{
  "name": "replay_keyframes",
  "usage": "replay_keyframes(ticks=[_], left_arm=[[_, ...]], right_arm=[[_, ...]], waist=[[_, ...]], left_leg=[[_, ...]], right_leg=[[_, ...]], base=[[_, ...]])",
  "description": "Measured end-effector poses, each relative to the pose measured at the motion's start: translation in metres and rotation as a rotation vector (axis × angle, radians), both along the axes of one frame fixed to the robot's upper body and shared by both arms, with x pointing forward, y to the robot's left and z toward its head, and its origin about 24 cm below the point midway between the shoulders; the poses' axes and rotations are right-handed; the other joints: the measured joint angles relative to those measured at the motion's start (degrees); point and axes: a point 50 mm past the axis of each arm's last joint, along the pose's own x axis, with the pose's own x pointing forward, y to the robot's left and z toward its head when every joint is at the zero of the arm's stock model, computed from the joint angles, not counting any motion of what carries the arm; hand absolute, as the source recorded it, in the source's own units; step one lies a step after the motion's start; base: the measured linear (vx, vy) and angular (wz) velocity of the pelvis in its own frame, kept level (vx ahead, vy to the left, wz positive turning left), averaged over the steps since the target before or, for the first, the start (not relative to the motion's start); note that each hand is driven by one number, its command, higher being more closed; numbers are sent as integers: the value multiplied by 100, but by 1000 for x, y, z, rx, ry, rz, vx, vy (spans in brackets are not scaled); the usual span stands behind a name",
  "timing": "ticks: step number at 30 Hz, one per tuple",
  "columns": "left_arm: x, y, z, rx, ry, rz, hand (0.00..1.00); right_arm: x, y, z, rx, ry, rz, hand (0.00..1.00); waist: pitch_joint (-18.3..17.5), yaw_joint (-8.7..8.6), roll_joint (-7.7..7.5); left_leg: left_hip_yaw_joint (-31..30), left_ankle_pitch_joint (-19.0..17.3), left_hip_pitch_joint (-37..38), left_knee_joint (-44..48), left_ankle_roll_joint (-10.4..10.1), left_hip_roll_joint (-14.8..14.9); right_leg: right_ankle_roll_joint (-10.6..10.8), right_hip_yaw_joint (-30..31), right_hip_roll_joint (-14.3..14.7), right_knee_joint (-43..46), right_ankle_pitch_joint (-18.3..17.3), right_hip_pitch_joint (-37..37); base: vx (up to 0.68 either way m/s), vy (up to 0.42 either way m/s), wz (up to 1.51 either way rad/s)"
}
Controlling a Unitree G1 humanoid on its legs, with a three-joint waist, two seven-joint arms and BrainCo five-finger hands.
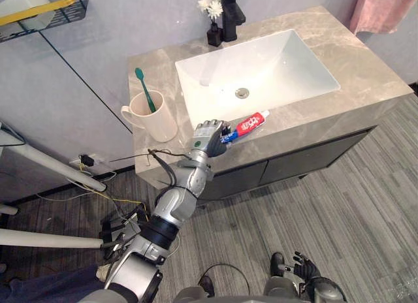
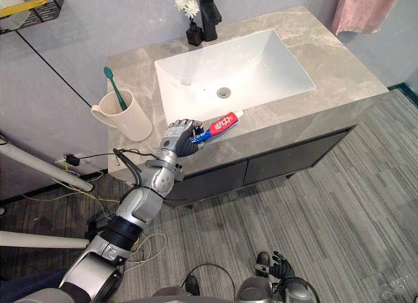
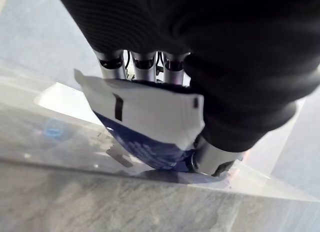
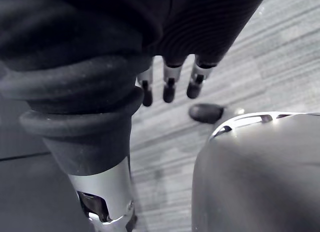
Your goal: Organize washtable
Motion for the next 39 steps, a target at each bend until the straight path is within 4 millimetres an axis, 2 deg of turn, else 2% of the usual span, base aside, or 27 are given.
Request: replay_keyframes(ticks=[7, 14, 17, 19, 22, 24, 26, 28, 29, 30, 32, 33, 35, 39], left_arm=[[-11, 8, -5, -38, -1, -32, 100], [-30, 10, 10, -132, -71, -102, 100], [-43, 10, 14, -185, -91, -130, 100], [-49, 9, 18, -217, -107, -148, 100], [-58, 10, 24, -252, -139, -167, 100], [-68, 11, 26, -276, -157, -179, 100], [-72, 12, 24, -286, -155, -180, 100], [-79, 14, 22, -301, -153, -182, 100], [-80, 14, 22, -302, -155, -185, 100], [-82, 13, 23, -309, -160, -190, 100], [-82, 13, 23, -311, -161, -190, 100], [-82, 13, 23, -313, -162, -192, 100], [-84, 11, 26, -331, -172, -198, 100], [-87, 9, 31, -357, -187, -215, 100]], right_arm=[[-1, 0, 0, 1, -4, -1, 0], [-5, 2, 1, 30, -23, -33, 0], [-8, 8, 4, 51, -60, -43, 0], [-9, 14, 7, 68, -89, -22, 0], [-5, 26, 19, 125, -177, 6, 0], [10, 34, 46, 213, -362, -10, 0], [16, 35, 60, 265, -448, -28, 0], [30, 40, 95, 346, -641, -54, 0], [33, 41, 105, 384, -694, -65, 0], [43, 46, 138, 500, -879, -101, 0], [50, 48, 162, 584, -1009, -121, 0], [54, 50, 183, 654, -1127, -135, 0], [59, 52, 211, 767, -1286, -161, 0], [68, 56, 230, 920, -1379, -241, 0]], waist=[[-8, 8, -12], [-110, 156, -112], [-302, 205, -140], [-435, 315, -161], [-579, 334, -192], [-616, 321, -220], [-618, 324, -225], [-654, 319, -260], [-665, 317, -278], [-687, 320, -323], [-710, 323, -361], [-743, 308, -393], [-781, 317, -441], [-850, 330, -487]], left_leg=[[-57, 0, 86, -8, 0, -2], [-51, 0, 90, -9, 0, -1], [13, 6, 70, 10, 1, 1], [110, 7, 58, 12, -1, -1], [159, 19, 10, 16, -17, 7], [274, 22, 15, 11, -23, 35], [347, 21, 61, 4, -26, 57], [416, 22, 91, -1, -37, 108], [429, 24, 107, -4, -40, 121], [503, 25, 146, -9, -51, 169], [558, 18, 163, -10, -65, 200], [569, 18, 159, -17, -66, 216], [573, 25, 163, -20, -75, 221], [573, 47, 146, -22, -108, 210]], right_leg=[[0, -20, -3, 0, 1, 115], [2, -5, -3, 0, 1, 113], [64, 109, -8, 2, 41, 58], [65, 218, -10, 2, 42, -20], [65, 327, 1, 3, 41, -110], [65, 447, 34, 3, 42, -177], [72, 508, 57, 3, 46, -179], [80, 603, 119, 3, 50, -192], [80, 621, 134, 3, 50, -200], [80, 676, 184, 2, 50, -209], [80, 715, 218, 2, 50, -211], [80, 736, 241, 2, 50, -213], [92, 762, 249, 2, 60, -238], [95, 779, 242, 3, 98, -287]], base=[[-8, -9, 4], [-29, -19, -1], [-37, -17, -9], [-46, -21, -23], [-65, -34, -14], [-101, -56, -27], [-84, -44, -22], [-89, -53, -20], [-92, -72, -21], [-88, -73, -22], [-69, -50, -21], [-57, -37, -12], [-24, -20, -3], [0, 0, 0]])
